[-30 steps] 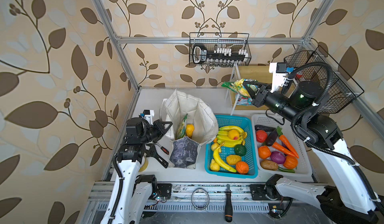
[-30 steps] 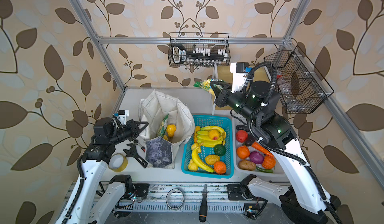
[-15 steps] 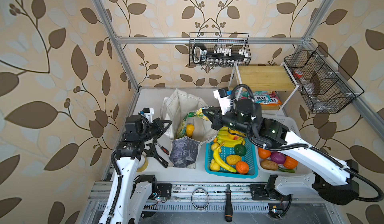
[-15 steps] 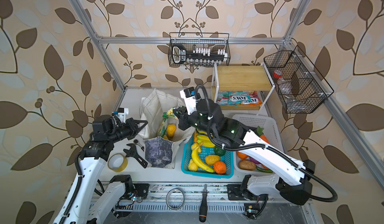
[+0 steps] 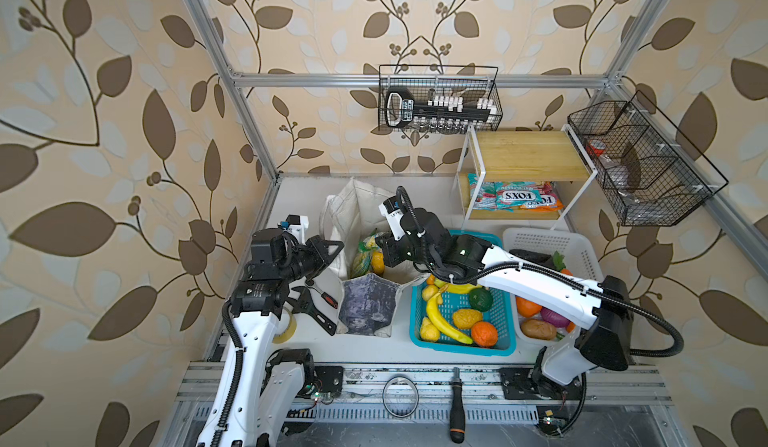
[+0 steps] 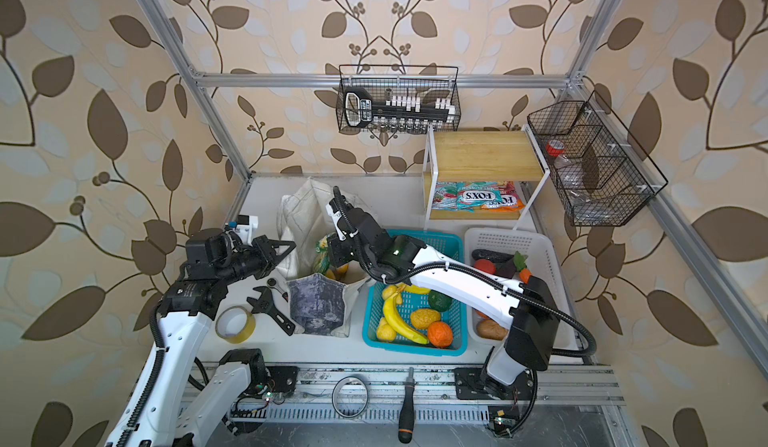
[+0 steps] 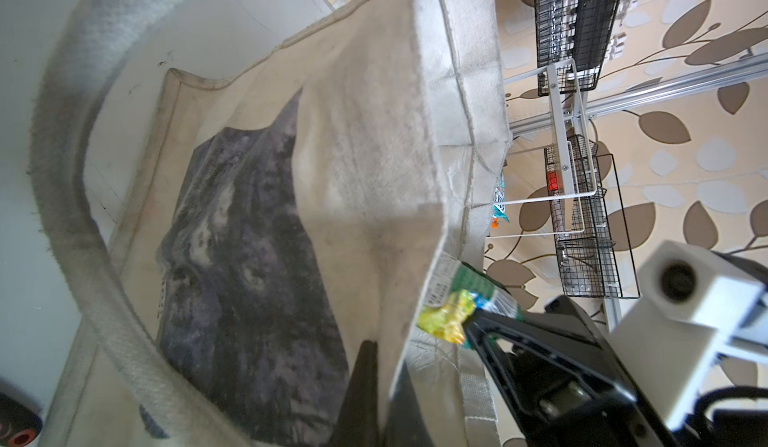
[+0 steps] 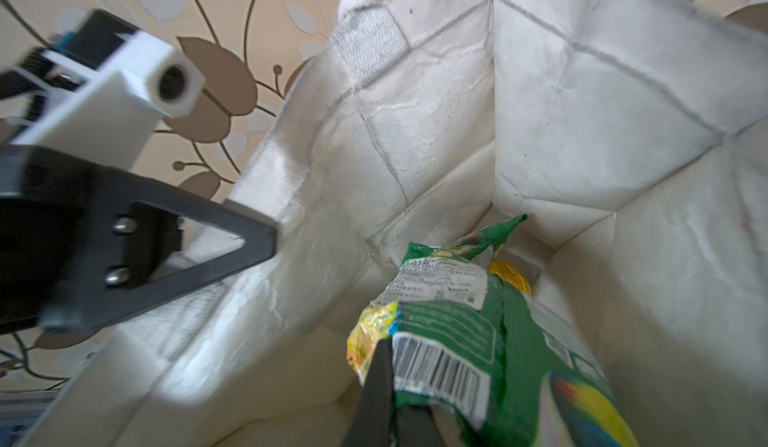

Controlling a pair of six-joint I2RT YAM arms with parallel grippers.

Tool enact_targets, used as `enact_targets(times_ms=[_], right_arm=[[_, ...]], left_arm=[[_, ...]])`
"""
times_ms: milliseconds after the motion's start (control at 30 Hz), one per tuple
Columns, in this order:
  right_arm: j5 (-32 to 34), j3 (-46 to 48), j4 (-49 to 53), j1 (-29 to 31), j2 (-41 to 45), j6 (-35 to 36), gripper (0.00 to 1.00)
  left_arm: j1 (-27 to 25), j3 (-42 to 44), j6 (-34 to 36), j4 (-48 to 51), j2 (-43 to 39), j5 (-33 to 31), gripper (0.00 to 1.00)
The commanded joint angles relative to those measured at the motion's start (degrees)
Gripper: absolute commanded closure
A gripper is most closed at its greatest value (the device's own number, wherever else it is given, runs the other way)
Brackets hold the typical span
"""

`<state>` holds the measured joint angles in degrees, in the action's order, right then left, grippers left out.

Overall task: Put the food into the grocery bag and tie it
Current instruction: 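Lower the candy bag into the tote bag and open the right gripper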

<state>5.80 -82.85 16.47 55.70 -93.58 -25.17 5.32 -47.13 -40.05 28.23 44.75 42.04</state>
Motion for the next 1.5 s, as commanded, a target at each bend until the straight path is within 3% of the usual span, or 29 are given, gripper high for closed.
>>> enact_targets(times_ms=[0, 333, 500, 700, 1200, 1333, 1467], right_arm=[[0.0, -3.6, -2.7, -1.2, -1.0, 1.5, 1.0], [-0.1, -10.1, -0.9, -5.9, -5.7, 4.0, 1.0], [0.7, -11.9, -0.1, -5.3, -8.4, 4.3, 1.0], [3.3, -8.5, -2.7, -2.1, -11.8, 4.3, 1.0], [-2.6, -1.3, -1.5, 1.3, -10.5, -1.8, 1.0], [-4.1, -0.5, -0.7, 0.9, -9.7, -3.5, 0.83], [-3.5, -0.2, -0.8, 0.7, -8.9, -3.6, 0.8]], left_arm=[[0.3, -3.6, 2.8, -0.7, -0.1, 2.5, 1.0], [0.2, -1.7, 1.1, -3.2, -0.3, 3.5, 1.0], [0.2, -2.0, 0.5, -3.7, 0.5, 3.6, 1.0], [0.3, -1.2, 0.1, -4.8, 0.6, 3.7, 1.0], [0.3, -1.2, 0.7, -4.4, -0.4, 3.9, 1.0], [0.2, -0.7, 0.5, -4.8, -0.8, 3.7, 1.0], [0.3, -0.4, 0.5, -5.0, -1.4, 3.9, 1.0]])
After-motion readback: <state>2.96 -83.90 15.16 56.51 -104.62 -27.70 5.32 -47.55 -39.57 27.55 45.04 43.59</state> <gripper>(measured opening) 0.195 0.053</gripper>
